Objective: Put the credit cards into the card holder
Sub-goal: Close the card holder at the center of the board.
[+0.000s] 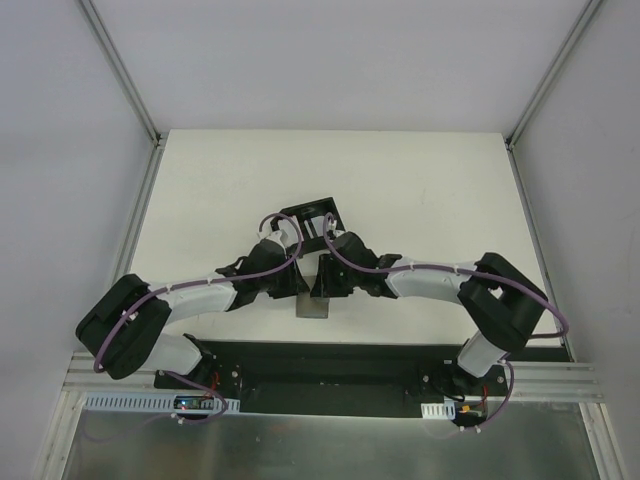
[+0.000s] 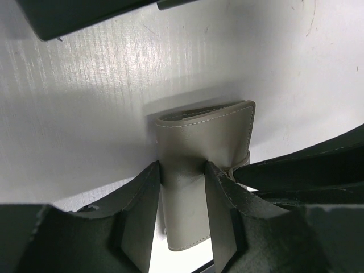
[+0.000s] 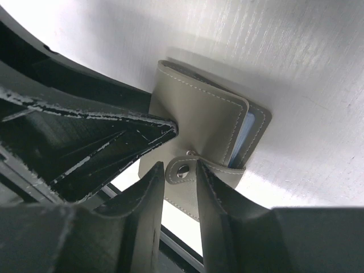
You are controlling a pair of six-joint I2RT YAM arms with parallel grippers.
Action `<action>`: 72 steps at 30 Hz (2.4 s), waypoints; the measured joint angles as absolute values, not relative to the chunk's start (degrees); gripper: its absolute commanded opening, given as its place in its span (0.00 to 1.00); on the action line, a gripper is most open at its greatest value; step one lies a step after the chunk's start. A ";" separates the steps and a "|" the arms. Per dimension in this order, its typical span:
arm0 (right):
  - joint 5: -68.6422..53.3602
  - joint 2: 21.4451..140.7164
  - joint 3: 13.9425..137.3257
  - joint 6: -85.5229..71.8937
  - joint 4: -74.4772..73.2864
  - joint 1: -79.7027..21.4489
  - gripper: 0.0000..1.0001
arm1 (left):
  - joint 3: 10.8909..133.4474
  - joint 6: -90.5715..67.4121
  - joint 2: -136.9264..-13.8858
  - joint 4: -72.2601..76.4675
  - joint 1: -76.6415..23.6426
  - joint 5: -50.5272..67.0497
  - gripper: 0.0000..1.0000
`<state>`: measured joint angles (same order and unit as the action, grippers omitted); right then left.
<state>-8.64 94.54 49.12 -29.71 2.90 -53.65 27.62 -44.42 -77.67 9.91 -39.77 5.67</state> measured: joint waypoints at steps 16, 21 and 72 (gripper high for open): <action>-8.62 86.72 40.47 -32.01 11.51 -53.06 0.34 | 26.30 -46.57 -77.14 11.81 -39.92 5.45 0.42; -8.86 86.19 38.96 -33.61 13.85 -53.04 0.33 | 25.63 -46.96 -75.92 11.73 -40.56 5.48 0.43; -4.95 79.09 37.10 -34.13 8.84 -51.51 0.25 | 23.83 -47.57 -77.60 16.01 -41.52 11.38 0.37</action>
<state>-4.95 79.09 37.10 -34.13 8.84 -51.51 23.83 -47.57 -77.60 16.01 -41.52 11.38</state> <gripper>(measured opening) 0.253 0.364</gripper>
